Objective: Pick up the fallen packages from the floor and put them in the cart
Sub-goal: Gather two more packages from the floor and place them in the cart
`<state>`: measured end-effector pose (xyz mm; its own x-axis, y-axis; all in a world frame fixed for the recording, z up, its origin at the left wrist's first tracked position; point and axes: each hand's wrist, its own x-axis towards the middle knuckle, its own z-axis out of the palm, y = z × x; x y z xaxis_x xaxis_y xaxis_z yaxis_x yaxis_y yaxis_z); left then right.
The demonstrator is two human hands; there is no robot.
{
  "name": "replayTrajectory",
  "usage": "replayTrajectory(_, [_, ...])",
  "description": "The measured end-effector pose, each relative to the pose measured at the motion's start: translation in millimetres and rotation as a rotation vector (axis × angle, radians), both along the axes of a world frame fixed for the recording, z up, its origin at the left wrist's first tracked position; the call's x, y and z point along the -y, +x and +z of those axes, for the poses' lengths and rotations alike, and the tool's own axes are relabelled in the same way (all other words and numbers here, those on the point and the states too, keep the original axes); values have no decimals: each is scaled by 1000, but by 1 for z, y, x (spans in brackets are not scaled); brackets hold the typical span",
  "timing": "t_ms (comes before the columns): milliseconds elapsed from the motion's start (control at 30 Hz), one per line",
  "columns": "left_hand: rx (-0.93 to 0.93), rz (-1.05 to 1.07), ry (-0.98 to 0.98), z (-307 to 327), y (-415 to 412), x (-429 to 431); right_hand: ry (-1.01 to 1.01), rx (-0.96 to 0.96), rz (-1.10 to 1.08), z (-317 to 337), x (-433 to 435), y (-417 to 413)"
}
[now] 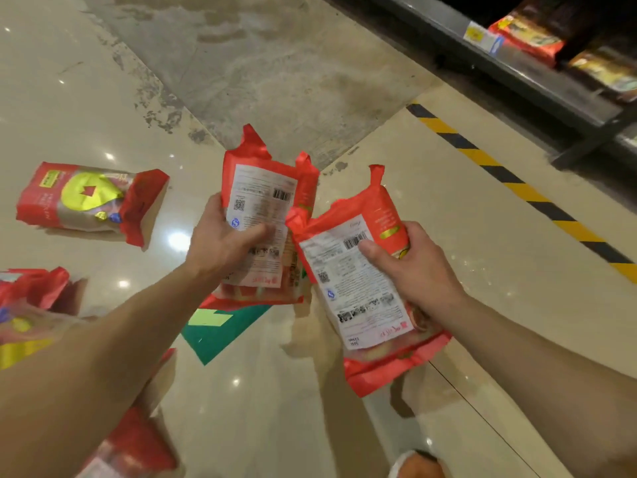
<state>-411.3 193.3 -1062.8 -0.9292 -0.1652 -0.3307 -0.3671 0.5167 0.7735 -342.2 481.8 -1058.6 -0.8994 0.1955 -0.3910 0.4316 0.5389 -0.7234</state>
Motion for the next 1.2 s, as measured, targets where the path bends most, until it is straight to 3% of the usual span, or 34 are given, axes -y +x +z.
replayTrajectory(167, [71,5,81,137,37,-29,-80,-31,-188,145,-12,11])
replayTrajectory(333, [38,14,175,346,45,-52,-163,-96,-379,345,-33,31])
replayTrajectory(533, [-35,-142,281,607,67,-73,-176,-218,-563,591,-61,77])
replayTrajectory(667, [-139,-289,342,724,98,-89,-158,-330,-647,716,-70,137])
replayTrajectory(900, [-200,-549,407,848,180,-120,-65,-530,-922,843,-55,296])
replayTrajectory(1200, [-189,-1067,488,920,358,-222,32,-671,-1365,897,-51,551])
